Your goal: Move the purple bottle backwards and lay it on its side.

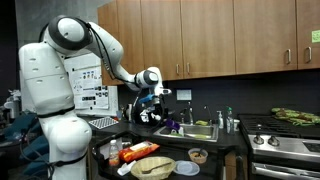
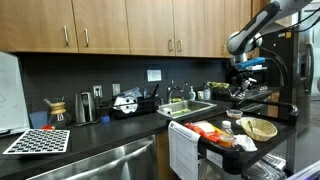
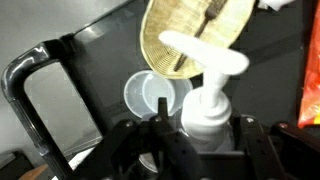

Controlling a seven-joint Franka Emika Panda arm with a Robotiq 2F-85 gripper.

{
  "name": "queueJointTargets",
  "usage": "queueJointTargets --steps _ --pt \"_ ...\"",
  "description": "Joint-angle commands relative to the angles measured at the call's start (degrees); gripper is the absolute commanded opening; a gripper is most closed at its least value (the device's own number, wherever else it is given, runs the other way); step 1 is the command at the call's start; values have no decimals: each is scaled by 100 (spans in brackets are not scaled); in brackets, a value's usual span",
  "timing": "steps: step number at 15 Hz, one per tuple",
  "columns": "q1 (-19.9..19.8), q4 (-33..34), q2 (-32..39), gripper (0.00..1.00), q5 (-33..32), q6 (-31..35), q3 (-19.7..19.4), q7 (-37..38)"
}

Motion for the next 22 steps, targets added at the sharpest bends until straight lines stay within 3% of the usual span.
queueJointTargets --steps 1,5,15,19,22 --pt "187 483 674 26 144 482 480 1532" --pt "384 1112 1582 26 -296 858 742 3441" --pt "1249 2185 3047 26 -406 1121 275 7157" --pt "1501 2220 3235 26 -644 1155 39 8293" --pt "1469 2091 3293 26 -535 1191 -8 8510"
